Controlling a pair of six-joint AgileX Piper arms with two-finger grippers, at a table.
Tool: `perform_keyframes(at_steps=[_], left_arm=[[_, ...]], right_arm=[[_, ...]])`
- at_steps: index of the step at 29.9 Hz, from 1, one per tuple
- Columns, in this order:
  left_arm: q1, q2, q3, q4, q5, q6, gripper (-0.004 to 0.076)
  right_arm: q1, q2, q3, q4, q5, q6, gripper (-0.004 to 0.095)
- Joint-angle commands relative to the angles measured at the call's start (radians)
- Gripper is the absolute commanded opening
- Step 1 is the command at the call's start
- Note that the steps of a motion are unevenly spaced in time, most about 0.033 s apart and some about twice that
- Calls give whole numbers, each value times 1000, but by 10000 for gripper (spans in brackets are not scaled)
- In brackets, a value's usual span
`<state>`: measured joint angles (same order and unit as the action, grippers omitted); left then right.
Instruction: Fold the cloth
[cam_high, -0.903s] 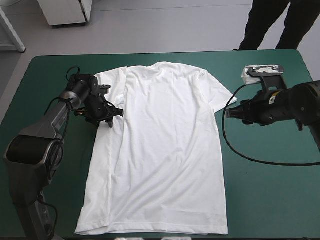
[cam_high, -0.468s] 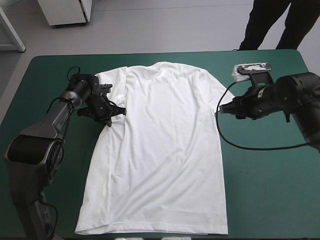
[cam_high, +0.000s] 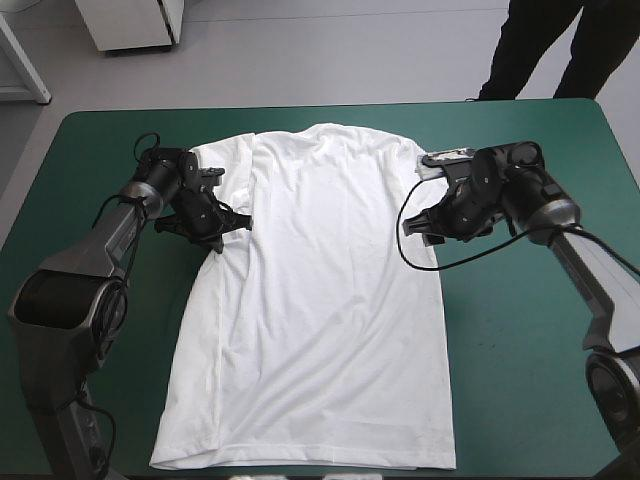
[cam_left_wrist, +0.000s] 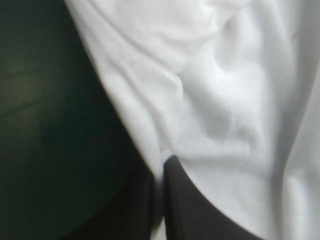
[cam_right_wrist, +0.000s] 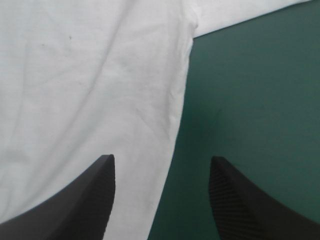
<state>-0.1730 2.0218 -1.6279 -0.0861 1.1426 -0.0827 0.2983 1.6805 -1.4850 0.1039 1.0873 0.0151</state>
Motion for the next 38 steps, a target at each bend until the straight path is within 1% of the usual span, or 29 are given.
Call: perform_keyframes(at_steps=[1, 4, 10, 16, 23, 25, 26, 28, 30, 33, 35, 38], left_arm=[[12, -24, -16, 55, -48, -6, -9], [12, -24, -16, 55, -43, -6, -9], [12, -24, -16, 51, -47, -6, -9], [12, -24, -16, 47, -49, -6, -9], [12, -24, -16, 41, -51, -6, -9], [12, -24, -16, 39, -55, -6, -9], [12, -24, -16, 39, -55, -6, -9], [12, -24, -16, 39, -55, -6, -9], [12, -24, -16, 37, -55, -6, -9], [12, -24, -16, 9, -57, 8, -9], [12, -24, -16, 4, -57, 8, -9], [12, -29, -48, 4, -17, 20, -9]], right_arm=[[19, 19, -54, -6, -58, 24, 540], [17, 70, -74, -17, -74, 61, 532], [17, 164, -131, -20, -66, 54, 453], [17, 214, -140, -45, -56, 63, 451], [17, 289, -140, -20, -23, 63, 439], [19, 312, -142, 10, -8, 63, 384], [19, 319, -142, 28, -3, 63, 327], [25, 335, -142, 52, 2, 63, 182], [42, 338, -142, 44, -5, 58, -9], [59, 338, -146, 36, -13, 59, -17], [59, 336, -159, 36, 2, 59, -17], [57, 322, -197, 14, 39, 59, -17]])
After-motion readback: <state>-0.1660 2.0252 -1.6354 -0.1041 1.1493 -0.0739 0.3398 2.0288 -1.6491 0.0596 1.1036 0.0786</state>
